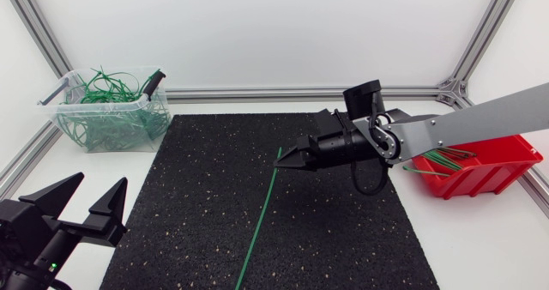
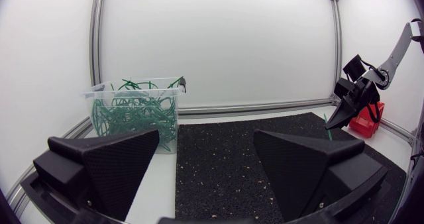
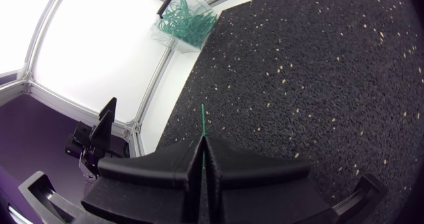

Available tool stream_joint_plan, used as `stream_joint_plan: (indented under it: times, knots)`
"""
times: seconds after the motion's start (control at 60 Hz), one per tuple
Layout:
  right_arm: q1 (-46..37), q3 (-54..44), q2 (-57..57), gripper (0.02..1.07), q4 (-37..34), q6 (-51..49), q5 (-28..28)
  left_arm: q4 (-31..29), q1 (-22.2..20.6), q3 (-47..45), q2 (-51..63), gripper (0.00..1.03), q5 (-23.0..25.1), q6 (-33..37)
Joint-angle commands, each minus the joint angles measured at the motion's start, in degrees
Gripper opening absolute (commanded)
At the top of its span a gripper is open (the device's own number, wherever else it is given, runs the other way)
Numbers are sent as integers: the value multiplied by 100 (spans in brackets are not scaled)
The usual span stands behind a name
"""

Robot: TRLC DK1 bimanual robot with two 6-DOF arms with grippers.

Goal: Take a green cable tie from the red box, thread the tail through the head to close it, then place it in the transparent bin on the left.

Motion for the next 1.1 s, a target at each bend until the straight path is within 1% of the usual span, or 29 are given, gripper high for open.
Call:
stream_joint_plan:
  times: [0.0, 0.067, 0.233, 0.3, 0.383, 0.533, 0.567, 0.6, 0.65, 0.767, 0.867, 0.933, 1.05, 1.067, 1.083]
  knots:
    - [-115, -200, 46, 8, 73, -26, 29, -164, -44, -217, 86, 100, 12, -124]
    - [-238, -235, 37, 10, -67, -70, 29, -164, -44, -217, 86, 100, 12, -124]
    - [-309, -235, 37, 23, -683, -650, 143, -164, -44, -217, 86, 100, 12, -124]
    - [-344, -261, 46, 23, -744, -747, 205, -164, -44, -217, 86, 100, 12, -124]
    - [-405, -279, 55, 27, -885, -931, 240, -164, -44, -217, 86, 100, 12, -124]
    - [-528, -279, -33, 28, -1219, -1327, 275, -164, -44, -217, 86, 100, 12, -124]
    - [-555, -270, -42, 32, -1307, -1362, 293, -164, -44, -217, 86, 100, 12, -124]
    - [-581, -253, -59, 36, -1456, -1520, 407, -164, -44, -217, 86, 100, 12, -124]
    - [-590, -261, -174, 37, -1623, -1889, 557, -164, -44, -217, 86, 100, 12, -124]
    - [-678, -217, -332, 44, -1887, -2302, 829, -164, -44, -217, 86, 100, 12, -124]
    - [-739, -226, -429, 50, -1957, -2707, 1207, -164, -53, -217, 86, 100, 12, -124]
    - [-827, -182, -429, 50, -2062, -2847, 1224, -164, -53, -217, 86, 100, 12, -124]
    - [-915, -86, -604, 53, -2194, -3199, 1471, -164, -79, -217, 86, 100, 12, -124]
    - [-906, -86, -639, 54, -2203, -3260, 1506, -164, -79, -217, 86, 100, 12, -124]
    - [-871, -86, -745, 59, -2203, -3410, 1646, -164, -79, -217, 86, 100, 12, -124]
